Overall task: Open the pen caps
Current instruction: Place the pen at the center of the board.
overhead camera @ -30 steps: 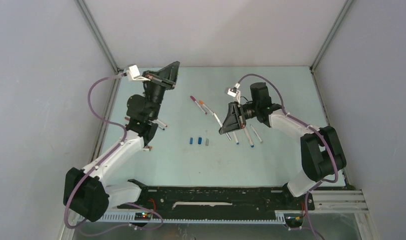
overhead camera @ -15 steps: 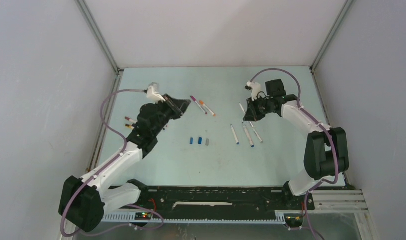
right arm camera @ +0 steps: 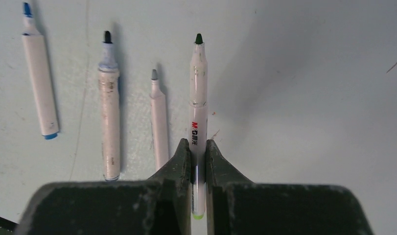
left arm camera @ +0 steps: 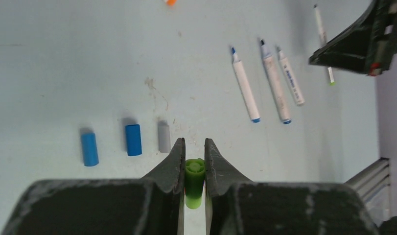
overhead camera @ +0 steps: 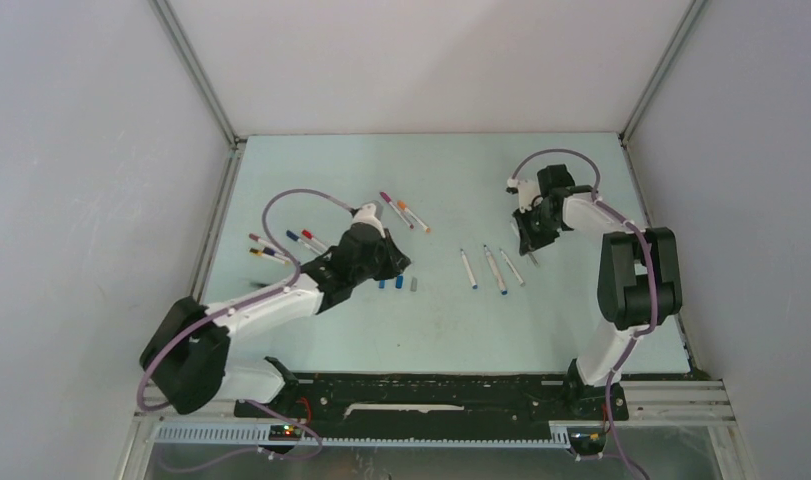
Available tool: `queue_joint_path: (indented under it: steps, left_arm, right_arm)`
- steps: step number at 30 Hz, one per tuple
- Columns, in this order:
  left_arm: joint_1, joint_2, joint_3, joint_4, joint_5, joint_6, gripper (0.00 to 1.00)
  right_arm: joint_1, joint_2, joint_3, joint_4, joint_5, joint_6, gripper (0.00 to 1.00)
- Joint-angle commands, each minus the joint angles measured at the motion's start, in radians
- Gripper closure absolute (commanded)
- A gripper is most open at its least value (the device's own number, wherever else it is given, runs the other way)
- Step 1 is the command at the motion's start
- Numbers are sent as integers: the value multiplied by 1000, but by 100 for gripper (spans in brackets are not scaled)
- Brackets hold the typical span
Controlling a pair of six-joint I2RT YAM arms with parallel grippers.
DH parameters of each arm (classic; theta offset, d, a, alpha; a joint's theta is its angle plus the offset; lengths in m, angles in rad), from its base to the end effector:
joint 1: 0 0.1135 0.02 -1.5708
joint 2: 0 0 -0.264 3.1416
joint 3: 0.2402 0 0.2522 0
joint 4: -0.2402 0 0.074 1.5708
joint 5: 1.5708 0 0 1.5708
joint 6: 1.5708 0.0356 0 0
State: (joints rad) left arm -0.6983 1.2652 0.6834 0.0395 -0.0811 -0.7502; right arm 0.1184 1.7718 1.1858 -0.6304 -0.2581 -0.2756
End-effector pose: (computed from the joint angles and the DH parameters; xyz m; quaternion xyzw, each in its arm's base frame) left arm 0.2102 -0.1726 0.2243 -0.0425 0.8691 -0.2992 0.3915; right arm 0.3441 0.0501 0.1850 -0.2133 0.9528 0.1126 0.1842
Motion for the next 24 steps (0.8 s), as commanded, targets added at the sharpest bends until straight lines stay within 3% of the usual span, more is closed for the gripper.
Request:
queue_joint_path:
  steps: [1,9,24]
  left_arm:
    - [-67,106,136,-32,-61,13,100]
    - [-133,280,259,-129,-69,29,98]
    - [-159,456,380,-210,-48,45,94]
  right_arm:
    - [-37,21,46,-41,12,-21,98]
    - [-60,63,52,-80,-28,-40,93]
    - [-61,127,79,-133,-56,-39,72]
